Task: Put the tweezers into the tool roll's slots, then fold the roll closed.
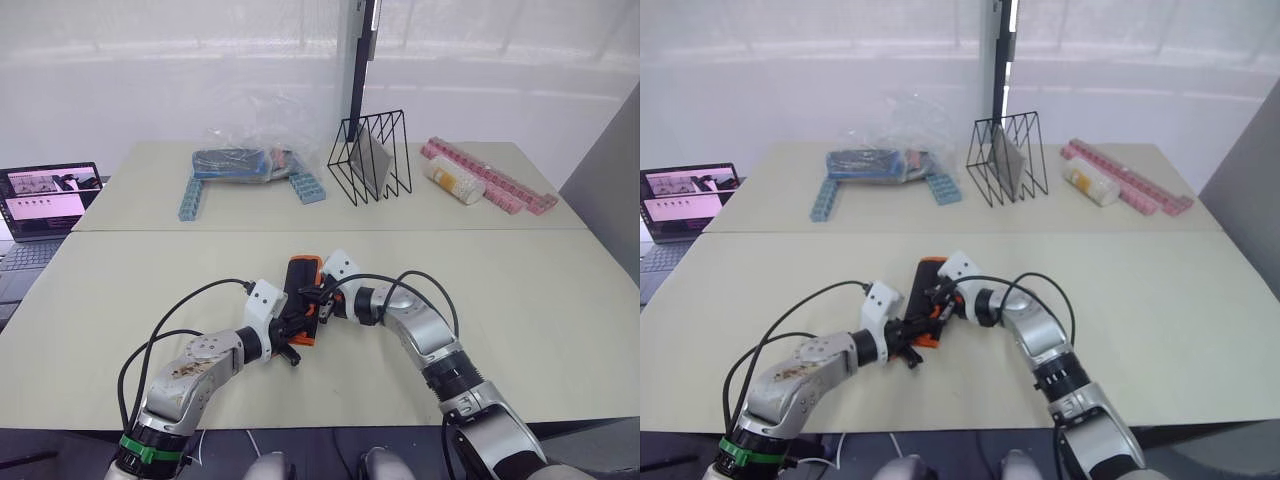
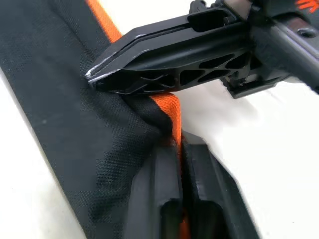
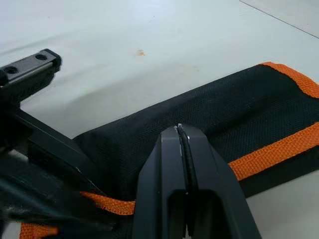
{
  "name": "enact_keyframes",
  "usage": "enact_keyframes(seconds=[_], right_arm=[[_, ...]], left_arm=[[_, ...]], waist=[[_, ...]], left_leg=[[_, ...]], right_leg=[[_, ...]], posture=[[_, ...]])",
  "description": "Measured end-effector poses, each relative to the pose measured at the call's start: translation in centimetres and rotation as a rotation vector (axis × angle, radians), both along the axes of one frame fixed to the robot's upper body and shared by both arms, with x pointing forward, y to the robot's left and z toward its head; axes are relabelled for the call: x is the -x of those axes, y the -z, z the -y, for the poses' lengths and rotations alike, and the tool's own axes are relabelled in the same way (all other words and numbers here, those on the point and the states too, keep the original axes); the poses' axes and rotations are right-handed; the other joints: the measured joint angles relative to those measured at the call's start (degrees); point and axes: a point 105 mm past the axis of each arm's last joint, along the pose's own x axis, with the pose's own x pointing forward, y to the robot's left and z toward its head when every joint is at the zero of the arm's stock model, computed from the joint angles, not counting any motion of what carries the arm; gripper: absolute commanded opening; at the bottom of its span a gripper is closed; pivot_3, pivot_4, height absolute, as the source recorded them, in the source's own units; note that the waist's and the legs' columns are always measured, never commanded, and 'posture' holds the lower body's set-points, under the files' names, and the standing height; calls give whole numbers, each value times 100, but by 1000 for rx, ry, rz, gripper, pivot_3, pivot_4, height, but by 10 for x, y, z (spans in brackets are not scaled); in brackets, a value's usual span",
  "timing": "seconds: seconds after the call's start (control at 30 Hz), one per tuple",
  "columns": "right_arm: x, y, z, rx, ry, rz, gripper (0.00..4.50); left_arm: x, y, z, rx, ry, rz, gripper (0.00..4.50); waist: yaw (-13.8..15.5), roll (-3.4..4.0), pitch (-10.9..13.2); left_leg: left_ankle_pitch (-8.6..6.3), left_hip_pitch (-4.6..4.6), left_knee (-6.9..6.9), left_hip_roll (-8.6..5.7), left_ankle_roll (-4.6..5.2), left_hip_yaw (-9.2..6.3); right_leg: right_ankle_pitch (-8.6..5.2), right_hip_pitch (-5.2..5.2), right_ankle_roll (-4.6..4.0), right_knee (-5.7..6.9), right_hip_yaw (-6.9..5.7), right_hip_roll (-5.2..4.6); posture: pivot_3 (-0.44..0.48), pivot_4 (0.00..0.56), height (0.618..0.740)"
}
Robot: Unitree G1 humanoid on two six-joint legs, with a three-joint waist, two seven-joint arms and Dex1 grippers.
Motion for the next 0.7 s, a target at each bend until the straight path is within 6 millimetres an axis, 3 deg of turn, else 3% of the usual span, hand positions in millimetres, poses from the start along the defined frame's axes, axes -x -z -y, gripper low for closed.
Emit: enact_keyframes(seconds=[0.13, 0.3, 0.43, 0.57, 0.7], right_arm=[[1, 2, -1, 0, -6, -5, 0], [5, 6, -2, 3, -14, -12, 0], [7, 7, -2, 4, -16, -16, 0], [6, 7, -1, 3, -11, -13, 0], [6, 7, -2, 3, -12, -13, 0]], left_arm=[[7, -6, -2, 25, 37, 3, 2558], [14, -19, -18, 53, 60, -18, 4155], [19, -41, -46, 94, 54, -3, 4155], [21, -43, -60, 84, 69, -9, 2977], [17, -45, -62, 98, 100, 20, 1668]], waist=[[-50, 4, -3], [-151, 5, -1], [-163, 7, 0], [-153, 7, 1], [-154, 7, 1]], left_leg=[[0, -1, -1, 7, 0, 0], [0, -10, -8, 16, 0, 0], [0, -11, -13, 16, 0, 0], [0, -10, -9, 12, 0, 1], [0, -11, -11, 14, -1, 1]], right_leg=[[1, -5, -2, 2, 3, 1], [2, -24, -8, 5, 9, 0], [2, -27, -10, 2, 8, 11], [2, -23, -9, -2, 8, 16], [3, -26, -10, -1, 8, 17]], posture=[[0, 150, 724], [0, 150, 724], [0, 150, 724], [0, 150, 724], [0, 150, 724]])
